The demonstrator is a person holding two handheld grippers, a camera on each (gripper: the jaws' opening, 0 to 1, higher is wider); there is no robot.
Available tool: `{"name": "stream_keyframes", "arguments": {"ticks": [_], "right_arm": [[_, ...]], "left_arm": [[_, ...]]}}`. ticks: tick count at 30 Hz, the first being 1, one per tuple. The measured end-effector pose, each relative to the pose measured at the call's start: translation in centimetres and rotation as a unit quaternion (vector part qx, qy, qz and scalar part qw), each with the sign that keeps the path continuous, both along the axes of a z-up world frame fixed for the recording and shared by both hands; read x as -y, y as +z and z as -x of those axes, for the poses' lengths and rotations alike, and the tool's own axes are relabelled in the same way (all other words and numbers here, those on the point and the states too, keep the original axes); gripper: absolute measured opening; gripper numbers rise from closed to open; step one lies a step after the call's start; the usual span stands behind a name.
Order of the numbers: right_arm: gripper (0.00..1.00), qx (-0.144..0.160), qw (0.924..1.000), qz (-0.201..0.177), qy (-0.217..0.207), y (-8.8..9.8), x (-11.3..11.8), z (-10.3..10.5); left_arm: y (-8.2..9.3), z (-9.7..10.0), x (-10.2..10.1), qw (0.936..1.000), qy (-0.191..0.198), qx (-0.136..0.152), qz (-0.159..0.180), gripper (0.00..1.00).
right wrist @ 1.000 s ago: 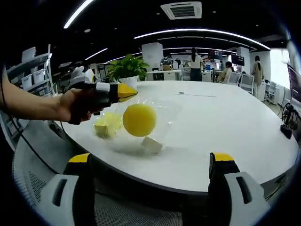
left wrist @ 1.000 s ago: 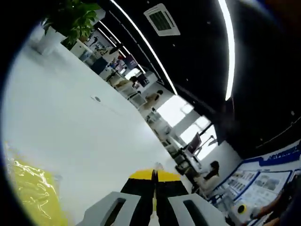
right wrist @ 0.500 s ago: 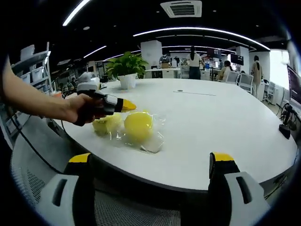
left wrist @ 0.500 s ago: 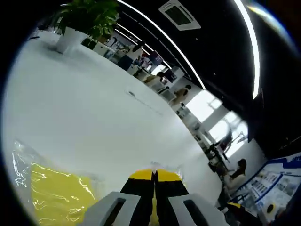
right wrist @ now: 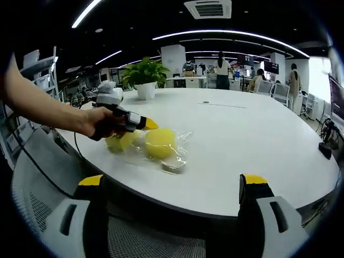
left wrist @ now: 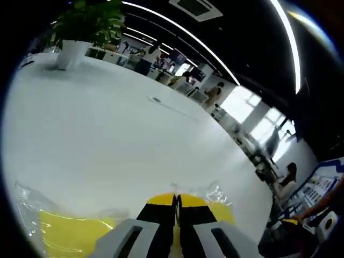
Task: Compare the silicone blocks by pressing each to a similar depth, holding the contact briefly, and releasing to observe deformation and rebound differences across the visible hardness samples.
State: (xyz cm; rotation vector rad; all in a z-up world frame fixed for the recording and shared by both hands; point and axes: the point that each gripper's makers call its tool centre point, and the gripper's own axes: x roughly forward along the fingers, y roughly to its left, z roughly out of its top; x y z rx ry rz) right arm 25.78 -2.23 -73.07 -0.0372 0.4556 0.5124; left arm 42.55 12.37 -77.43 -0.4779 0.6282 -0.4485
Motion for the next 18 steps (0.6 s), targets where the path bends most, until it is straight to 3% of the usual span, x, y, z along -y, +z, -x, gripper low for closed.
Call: {"name": "stream_keyframes", "arguments": {"ticks": [5, 8, 11, 18], "right_arm": [[0.96, 0.001, 1.0000, -0.001, -0.003, 0.0, 0.1, 0.0], [0.96, 0.001, 1.0000, -0.001, -0.002, 0.0, 0.0, 0.0], [0.96, 0.001, 1.0000, -0.003, -0.001, 0.1, 0.0, 0.0], [0.96, 0.007, 1.0000, -0.004, -0.002, 0.3, 0.0, -0.1]], "left_arm": [[0.0, -0.1, -0.1, 0.9995, -0.010, 0.015, -0.026, 0.01], [-0.1, -0.2, -0.3, 0.9972, -0.024, 0.032, -0.062, 0.03], [0.2, -0.1, -0.4, 0.9918, -0.043, 0.062, -0.104, 0.08], [1.9, -0.3, -0.9, 0.9855, -0.047, 0.098, -0.130, 0.29]]}}
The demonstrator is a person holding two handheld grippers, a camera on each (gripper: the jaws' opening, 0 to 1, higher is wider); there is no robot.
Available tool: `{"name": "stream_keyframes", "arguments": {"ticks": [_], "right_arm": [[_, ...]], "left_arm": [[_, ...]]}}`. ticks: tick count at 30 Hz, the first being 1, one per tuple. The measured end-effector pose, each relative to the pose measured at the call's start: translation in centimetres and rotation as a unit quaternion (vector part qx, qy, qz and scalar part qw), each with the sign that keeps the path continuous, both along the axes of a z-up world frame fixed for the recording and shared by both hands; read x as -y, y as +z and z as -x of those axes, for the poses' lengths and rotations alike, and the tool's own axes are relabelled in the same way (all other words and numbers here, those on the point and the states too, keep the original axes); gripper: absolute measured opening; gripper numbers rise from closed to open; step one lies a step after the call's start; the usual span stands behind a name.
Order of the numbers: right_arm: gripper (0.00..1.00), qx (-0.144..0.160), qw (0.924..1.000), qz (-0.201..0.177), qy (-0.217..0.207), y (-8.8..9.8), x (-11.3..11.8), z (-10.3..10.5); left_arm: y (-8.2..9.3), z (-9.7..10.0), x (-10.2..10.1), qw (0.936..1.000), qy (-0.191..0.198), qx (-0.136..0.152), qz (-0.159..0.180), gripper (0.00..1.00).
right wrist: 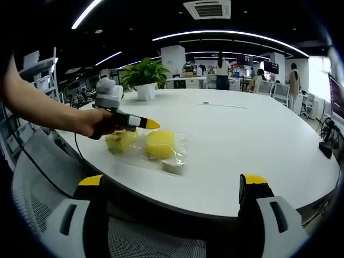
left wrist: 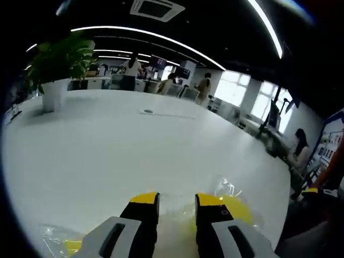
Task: Compare the silicone blocks by pressing each to a similar depth, holding the contact briefly, and releasing to observe deformation and rebound differences across the visible hardness samples.
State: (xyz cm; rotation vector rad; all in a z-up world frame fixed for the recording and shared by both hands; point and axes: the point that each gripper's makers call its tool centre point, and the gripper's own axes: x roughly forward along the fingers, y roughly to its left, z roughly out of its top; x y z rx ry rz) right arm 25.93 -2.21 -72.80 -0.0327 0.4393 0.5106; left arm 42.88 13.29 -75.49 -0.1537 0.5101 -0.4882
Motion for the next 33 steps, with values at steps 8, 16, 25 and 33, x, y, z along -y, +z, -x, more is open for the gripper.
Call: {"name": "stream_keyframes", "arguments": {"ticks": [8, 16, 25, 33], "right_arm": [[0.96, 0.006, 1.0000, -0.006, 0.001, 0.2, -0.1, 0.0], [0.96, 0.010, 0.9999, -0.012, 0.005, 0.4, -0.3, 0.0], [0.96, 0.008, 0.9998, -0.016, 0.007, 0.4, -0.4, 0.0], [0.96, 0.008, 0.9997, -0.018, 0.012, 0.5, -0.6, 0.0]], "left_arm": [[2.6, 1.6, -1.4, 0.9988, -0.038, 0.029, -0.007, 0.36], [3.6, 3.8, -4.0, 0.9977, -0.057, 0.037, -0.009, 0.51], [8.6, 7.8, -6.9, 0.9927, -0.085, 0.085, 0.011, 0.81], [7.8, 11.6, -11.2, 0.9950, -0.067, 0.072, -0.012, 0.95]]}}
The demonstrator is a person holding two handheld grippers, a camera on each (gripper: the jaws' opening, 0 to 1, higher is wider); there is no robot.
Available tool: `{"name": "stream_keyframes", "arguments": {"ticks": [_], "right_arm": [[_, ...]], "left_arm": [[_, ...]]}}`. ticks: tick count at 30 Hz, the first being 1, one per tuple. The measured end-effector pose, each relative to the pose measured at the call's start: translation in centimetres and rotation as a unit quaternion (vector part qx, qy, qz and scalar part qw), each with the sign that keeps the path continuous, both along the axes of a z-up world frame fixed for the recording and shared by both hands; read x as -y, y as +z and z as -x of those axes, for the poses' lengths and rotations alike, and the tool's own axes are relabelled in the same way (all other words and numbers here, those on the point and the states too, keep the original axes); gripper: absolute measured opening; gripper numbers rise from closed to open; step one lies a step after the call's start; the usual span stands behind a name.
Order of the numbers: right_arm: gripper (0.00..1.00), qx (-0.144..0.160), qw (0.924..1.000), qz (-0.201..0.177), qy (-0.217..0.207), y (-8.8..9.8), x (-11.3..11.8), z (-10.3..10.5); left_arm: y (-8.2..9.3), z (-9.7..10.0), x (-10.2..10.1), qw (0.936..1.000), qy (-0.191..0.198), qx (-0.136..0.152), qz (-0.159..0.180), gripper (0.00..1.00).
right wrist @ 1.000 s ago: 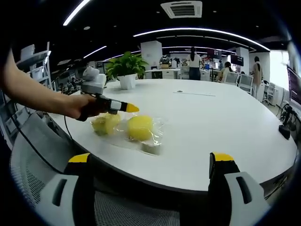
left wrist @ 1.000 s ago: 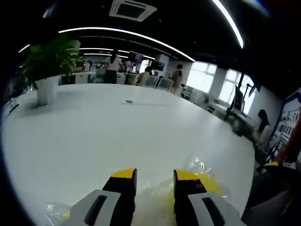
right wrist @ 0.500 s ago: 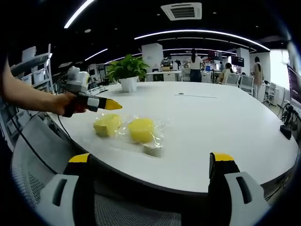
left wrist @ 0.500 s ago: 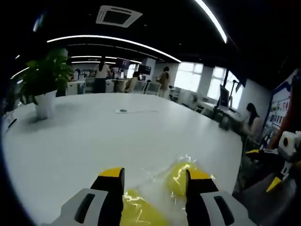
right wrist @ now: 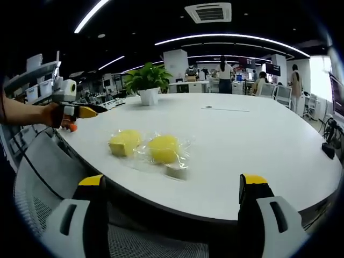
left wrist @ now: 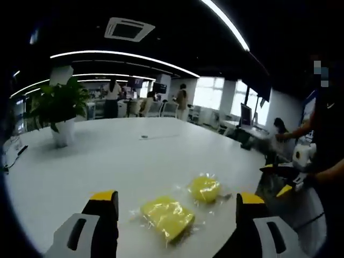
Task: Compare the silicone blocks by pressing each to a similar depth, holding the contact briefly, and releasing to observe deformation and rebound differences across the visible hardness samples.
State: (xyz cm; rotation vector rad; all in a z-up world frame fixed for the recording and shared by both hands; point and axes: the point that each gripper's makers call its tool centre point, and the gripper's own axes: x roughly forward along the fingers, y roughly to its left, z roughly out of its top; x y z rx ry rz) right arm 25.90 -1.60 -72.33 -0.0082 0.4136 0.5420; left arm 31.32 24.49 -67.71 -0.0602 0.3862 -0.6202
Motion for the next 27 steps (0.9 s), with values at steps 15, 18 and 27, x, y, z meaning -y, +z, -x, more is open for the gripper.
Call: {"name": "stream_keyframes", "arguments": {"ticks": [15, 18, 27], "right_arm": [[0.96, 0.003, 1.0000, 0.001, -0.001, 0.2, 0.0, 0.0], [0.96, 0.005, 1.0000, 0.000, -0.003, 0.2, 0.1, 0.0], [0.96, -0.005, 0.9999, 0.009, -0.004, -0.2, 0.2, 0.2]], "left_arm": [[-2.1, 5.3, -1.8, 0.9974, 0.028, 0.023, -0.061, 1.00], [-2.7, 6.1, -1.4, 0.9976, 0.023, 0.017, -0.063, 1.00], [-2.7, 6.4, -0.8, 0.9985, 0.027, 0.020, -0.043, 1.00]]}}
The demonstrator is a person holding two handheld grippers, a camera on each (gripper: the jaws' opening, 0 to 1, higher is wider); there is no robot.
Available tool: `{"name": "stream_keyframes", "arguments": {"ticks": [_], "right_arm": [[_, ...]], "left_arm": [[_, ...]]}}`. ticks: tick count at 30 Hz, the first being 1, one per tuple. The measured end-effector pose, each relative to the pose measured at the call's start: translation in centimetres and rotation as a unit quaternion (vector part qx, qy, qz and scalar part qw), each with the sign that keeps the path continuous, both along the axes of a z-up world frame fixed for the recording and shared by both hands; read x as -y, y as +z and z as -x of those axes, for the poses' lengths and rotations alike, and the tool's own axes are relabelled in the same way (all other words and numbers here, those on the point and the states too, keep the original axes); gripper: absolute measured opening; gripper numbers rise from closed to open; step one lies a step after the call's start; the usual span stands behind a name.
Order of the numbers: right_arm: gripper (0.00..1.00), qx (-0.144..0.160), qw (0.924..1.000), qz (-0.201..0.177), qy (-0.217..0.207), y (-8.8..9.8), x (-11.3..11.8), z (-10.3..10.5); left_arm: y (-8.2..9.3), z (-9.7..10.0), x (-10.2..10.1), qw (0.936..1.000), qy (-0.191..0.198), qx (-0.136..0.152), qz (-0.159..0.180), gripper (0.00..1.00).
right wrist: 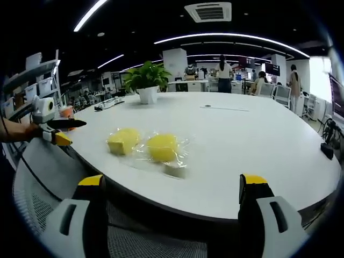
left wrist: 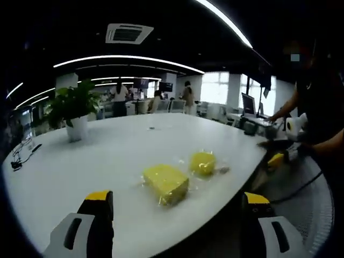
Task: Compare the silicone blocks by pressing each to a similar depth, holding the contact briefly, and releasing to observe deformation and rebound differences across the visible hardness samples.
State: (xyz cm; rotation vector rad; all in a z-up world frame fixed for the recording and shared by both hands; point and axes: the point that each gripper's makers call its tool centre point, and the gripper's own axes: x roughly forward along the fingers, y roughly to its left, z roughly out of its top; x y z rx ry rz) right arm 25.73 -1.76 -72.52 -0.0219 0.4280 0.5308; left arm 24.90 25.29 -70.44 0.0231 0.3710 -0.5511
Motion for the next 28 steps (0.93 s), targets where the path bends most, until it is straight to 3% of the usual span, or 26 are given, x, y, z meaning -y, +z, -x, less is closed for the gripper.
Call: {"name": "stream_keyframes", "arguments": {"ticks": [28], "right_arm": [[0.96, 0.003, 0.9999, -0.016, -0.006, 0.20, 0.12, -0.13]], "left_arm": [[-0.37, 0.01, -0.21, 0.9998, 0.011, -0.006, 0.015, 1.00]]}}
